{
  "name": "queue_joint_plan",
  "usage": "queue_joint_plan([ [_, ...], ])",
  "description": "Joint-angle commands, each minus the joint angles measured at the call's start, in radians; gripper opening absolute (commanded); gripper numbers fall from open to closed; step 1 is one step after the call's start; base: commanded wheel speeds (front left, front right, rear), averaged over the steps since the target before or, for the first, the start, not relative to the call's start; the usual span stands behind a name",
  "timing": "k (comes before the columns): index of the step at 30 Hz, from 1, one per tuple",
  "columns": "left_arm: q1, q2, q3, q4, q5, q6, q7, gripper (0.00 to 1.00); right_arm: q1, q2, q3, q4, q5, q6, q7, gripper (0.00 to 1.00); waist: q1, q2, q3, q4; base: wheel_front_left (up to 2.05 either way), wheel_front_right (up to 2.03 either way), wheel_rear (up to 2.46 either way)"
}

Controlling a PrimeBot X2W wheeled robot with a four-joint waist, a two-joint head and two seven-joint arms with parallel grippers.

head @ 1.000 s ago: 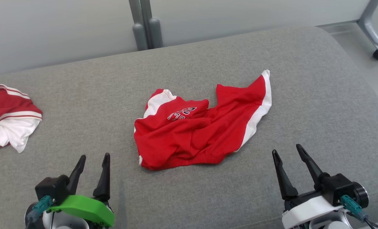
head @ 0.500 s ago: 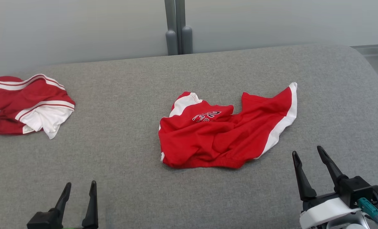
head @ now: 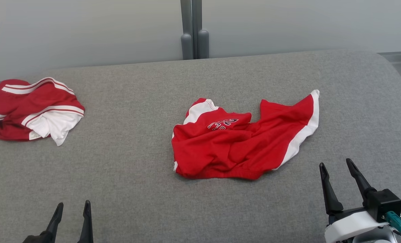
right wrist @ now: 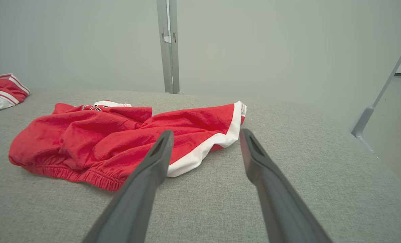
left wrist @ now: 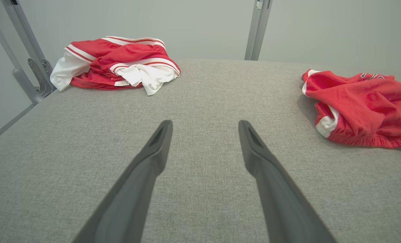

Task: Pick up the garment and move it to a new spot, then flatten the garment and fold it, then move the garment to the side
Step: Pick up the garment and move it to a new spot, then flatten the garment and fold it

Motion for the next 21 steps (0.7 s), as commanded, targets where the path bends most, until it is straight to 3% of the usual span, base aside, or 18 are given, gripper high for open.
queue_joint_plan([
  [1, -0.003, -0.006, 0.005, 0.002, 0.008, -0.005, 0.0, 1.0, 0.001, 0.001, -0.004, 0.003, -0.005, 0.0, -0.003, 1.0, 0.0, 0.0, 0.001, 0.0, 0.0, 0.0, 0.0],
  [14, -0.034, 0.009, -0.052, 0.001, -0.027, -0.007, 0.0, 1.0, -0.017, 0.004, 0.016, 0.003, -0.003, 0.0, -0.003, 1.0, 0.0, 0.0, 0.013, -0.016, 0.0, 0.0, 0.0],
  [21, -0.172, 0.033, -0.267, 0.075, -0.11, -0.007, 0.001, 1.0, -0.055, 0.001, 0.039, -0.016, -0.005, 0.0, -0.003, 1.0, 0.0, 0.0, 0.062, -0.054, 0.0, 0.0, 0.0],
])
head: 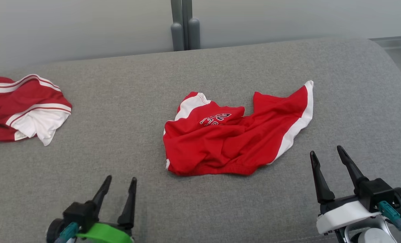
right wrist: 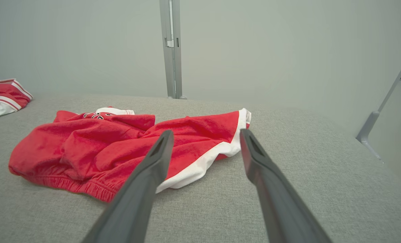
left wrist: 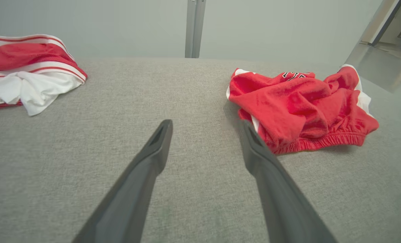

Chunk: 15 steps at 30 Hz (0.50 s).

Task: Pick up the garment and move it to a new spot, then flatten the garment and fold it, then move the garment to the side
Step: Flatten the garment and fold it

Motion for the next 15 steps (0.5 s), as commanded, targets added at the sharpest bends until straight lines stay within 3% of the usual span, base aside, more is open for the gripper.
queue_joint_plan([
  [1, -0.057, 0.017, -0.069, 0.036, -0.049, -0.003, 0.016, 1.0, -0.015, 0.0, 0.005, -0.008, -0.001, 0.0, -0.003, 1.0, 0.0, 0.0, 0.03, -0.03, 0.0, 0.0, 0.0],
  [9, -0.265, 0.047, -0.244, 0.185, -0.193, -0.001, 0.122, 1.0, -0.047, 0.019, 0.03, -0.008, -0.002, 0.0, -0.003, 1.0, 0.0, 0.0, 0.076, -0.098, 0.0, 0.0, 0.0],
  [15, -0.36, 0.052, -0.305, 0.296, -0.291, -0.001, 0.164, 1.0, -0.052, 0.032, 0.036, -0.002, 0.002, 0.0, -0.003, 1.0, 0.0, 0.0, 0.091, -0.161, 0.0, 0.0, 0.0],
])
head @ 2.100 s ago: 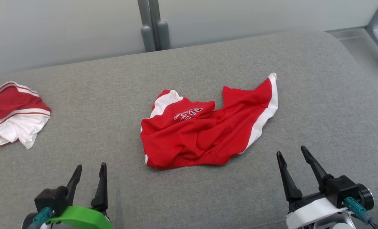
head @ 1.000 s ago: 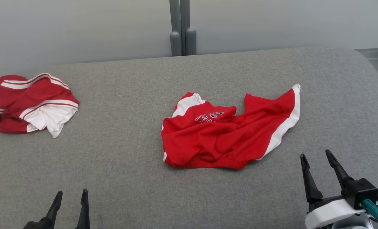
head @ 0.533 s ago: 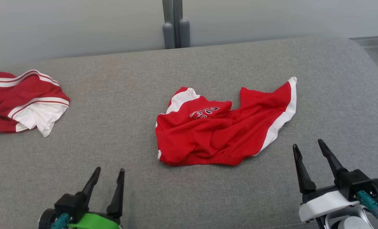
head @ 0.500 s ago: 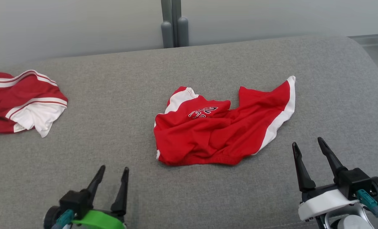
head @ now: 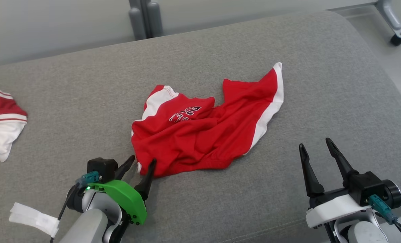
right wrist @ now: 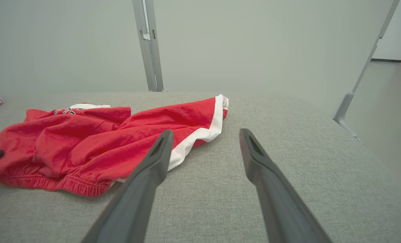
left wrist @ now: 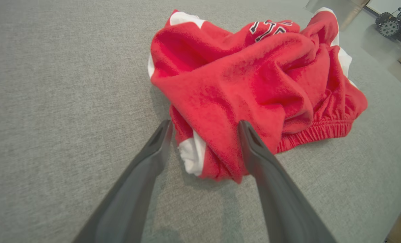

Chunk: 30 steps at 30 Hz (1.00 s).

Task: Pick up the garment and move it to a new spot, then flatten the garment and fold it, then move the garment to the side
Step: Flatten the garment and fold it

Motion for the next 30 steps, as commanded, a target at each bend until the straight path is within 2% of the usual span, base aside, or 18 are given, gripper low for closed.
queue_joint_plan([
  [1, -0.025, 0.008, -0.006, 0.011, -0.011, 0.002, 0.003, 1.0, -0.002, 0.002, -0.003, 0.001, 0.002, 0.0, -0.003, 1.0, 0.0, -0.0001, 0.018, -0.04, 0.0, 0.0, 0.0],
  [2, -0.032, 0.012, -0.021, 0.022, -0.025, 0.002, 0.013, 1.0, -0.001, 0.004, -0.003, 0.002, 0.003, 0.0, -0.003, 1.0, 0.0, -0.0001, 0.019, -0.048, 0.0, 0.0, 0.0],
  [3, -0.037, 0.015, -0.032, 0.035, -0.043, 0.002, 0.028, 0.92, -0.001, 0.005, -0.005, 0.003, 0.004, 0.0, -0.003, 1.0, 0.0, -0.0001, 0.02, -0.055, 0.0, 0.0, 0.0],
  [4, -0.044, 0.019, -0.042, 0.046, -0.058, 0.002, 0.04, 0.13, -0.001, 0.006, -0.008, 0.002, 0.004, 0.0, -0.003, 1.0, 0.0, -0.0001, 0.021, -0.06, 0.0, 0.0, 0.0],
  [5, -0.053, 0.028, -0.057, 0.054, -0.066, 0.002, 0.049, 0.0, -0.002, 0.008, -0.008, 0.001, 0.004, 0.0, -0.003, 1.0, 0.0, -0.0001, 0.021, -0.067, 0.0, 0.0, 0.0],
  [12, -0.152, 0.087, -0.034, 0.032, -0.102, 0.005, 0.049, 0.0, 0.0, 0.017, -0.009, -0.004, 0.01, 0.0, -0.003, 1.0, 0.0, -0.0001, 0.034, -0.092, 0.0, 0.0, 0.0],
  [17, -0.283, 0.147, -0.033, 0.021, -0.086, 0.018, 0.191, 0.0, -0.009, 0.019, 0.003, 0.0, 0.011, 0.0, -0.003, 1.0, 0.0, -0.0001, 0.064, -0.1, 0.0, 0.0, 0.0],
  [24, -0.51, 0.254, -0.081, 0.145, -0.007, 0.031, 0.421, 0.0, -0.05, 0.021, 0.059, 0.016, 0.012, 0.0, -0.003, 1.0, 0.0, -0.0001, 0.114, -0.156, 0.0, 0.0, 0.0],
  [27, -0.565, 0.287, -0.111, 0.226, 0.028, 0.024, 0.487, 0.0, -0.066, 0.021, 0.085, 0.024, 0.012, 0.0, -0.003, 1.0, 0.0, -0.0001, 0.13, -0.193, 0.0, 0.0, 0.0],
  [30, -0.588, 0.313, -0.13, 0.284, 0.058, 0.029, 0.499, 0.0, -0.068, 0.022, 0.103, 0.032, 0.012, 0.0, -0.003, 1.0, 0.0, -0.0001, 0.133, -0.222, 0.0, 0.0, 0.0],
])
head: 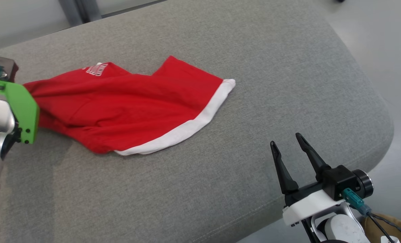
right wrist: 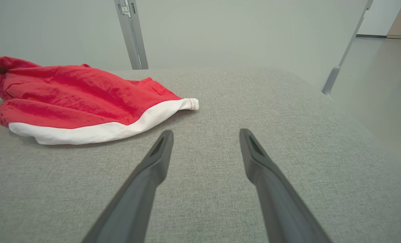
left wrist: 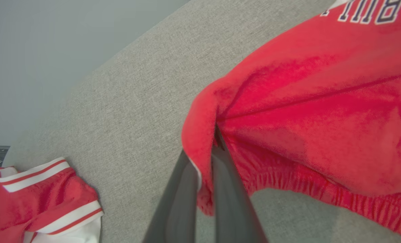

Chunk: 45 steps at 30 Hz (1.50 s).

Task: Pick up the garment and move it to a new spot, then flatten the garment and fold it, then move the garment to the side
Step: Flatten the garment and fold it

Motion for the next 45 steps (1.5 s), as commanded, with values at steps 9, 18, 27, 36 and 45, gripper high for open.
queue_joint_plan([
  [9, -0.042, -0.056, -0.013, 0.165, 0.052, 0.083, -0.205, 0.07, 0.023, 0.001, 0.018, 0.023, 0.01, 0.0, -0.003, 1.0, 0.0, 0.0, 0.024, -0.079, 0.0, 0.0, 0.0],
  [18, -0.014, -0.124, -0.036, 0.281, 0.061, 0.082, -0.344, 1.0, 0.016, 0.0, 0.03, 0.037, 0.018, 0.0, -0.003, 1.0, 0.0, 0.0, -0.018, -0.032, 0.0, 0.0, 0.0],
  [27, 0.085, -0.198, 0.059, 0.233, -0.041, 0.059, -0.63, 1.0, 0.046, 0.0, -0.069, -0.038, 0.0, 0.0, -0.003, 1.0, 0.0, 0.0, -0.084, 0.067, 0.0, 0.0, 0.0],
  [36, 0.465, -0.206, 0.213, -0.291, 0.02, 0.118, -0.667, 1.0, 0.091, -0.01, -0.174, -0.15, -0.029, 0.0, -0.003, 1.0, 0.0, 0.0, -0.137, 0.177, 0.0, 0.0, 0.0],
  [45, 0.835, -0.233, 0.407, -0.641, 0.173, 0.114, -0.668, 1.0, 0.125, -0.011, -0.197, -0.155, -0.051, 0.0, -0.003, 1.0, 0.0, 0.0, -0.146, 0.235, 0.0, 0.0, 0.0],
])
